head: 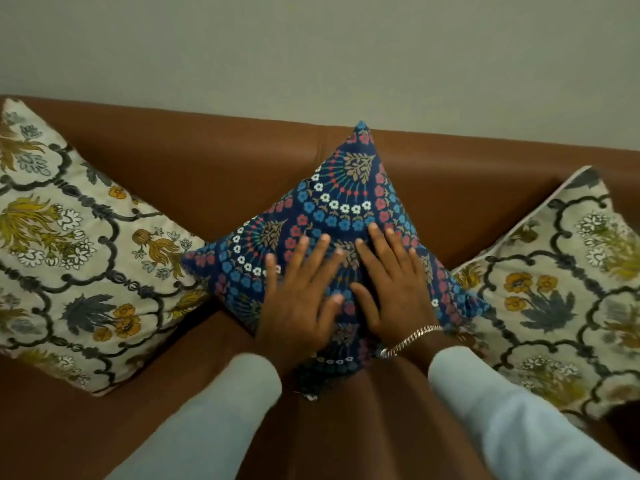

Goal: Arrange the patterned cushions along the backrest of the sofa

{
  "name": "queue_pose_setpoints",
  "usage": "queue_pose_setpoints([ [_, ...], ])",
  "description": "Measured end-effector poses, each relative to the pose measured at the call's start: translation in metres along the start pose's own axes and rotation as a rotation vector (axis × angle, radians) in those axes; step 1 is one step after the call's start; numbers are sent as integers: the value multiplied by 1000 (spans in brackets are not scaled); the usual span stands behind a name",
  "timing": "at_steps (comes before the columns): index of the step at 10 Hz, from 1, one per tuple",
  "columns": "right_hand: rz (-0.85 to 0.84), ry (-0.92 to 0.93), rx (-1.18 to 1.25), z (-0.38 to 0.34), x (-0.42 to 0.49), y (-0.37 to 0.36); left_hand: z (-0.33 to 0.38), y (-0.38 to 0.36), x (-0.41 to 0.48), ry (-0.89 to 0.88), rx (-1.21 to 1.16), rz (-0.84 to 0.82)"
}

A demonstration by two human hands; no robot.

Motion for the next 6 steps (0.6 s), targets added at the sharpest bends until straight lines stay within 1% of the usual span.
queue_pose_setpoints([
  [1,-179,-178,-94,46,10,-21,-67,23,11,290,44,43],
  [2,-200,-404,-108,75,8,-19,-101,50,6,498,-9,159],
  [3,-44,-158,-59,27,13,3,-46,49,15,112,49,84],
  [4,-138,52,-125,-10,6,-11,-54,35,17,249,21,-44],
  [5,-382,-346,-111,51,-2,-17,-95,56,7,657,-180,-37],
  [6,-408,-384,-124,70,-9,13,-79,101,1,466,-242,63],
])
Point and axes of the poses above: each hand's wrist, its own x-axis towards the middle knuckle, its own y-axis out of the back of the hand, z = x × y, the point moved 7 cm from there along x, towards the middle knuckle, and after that the axes turned 15 degrees about -x, right-handed, at the moved point
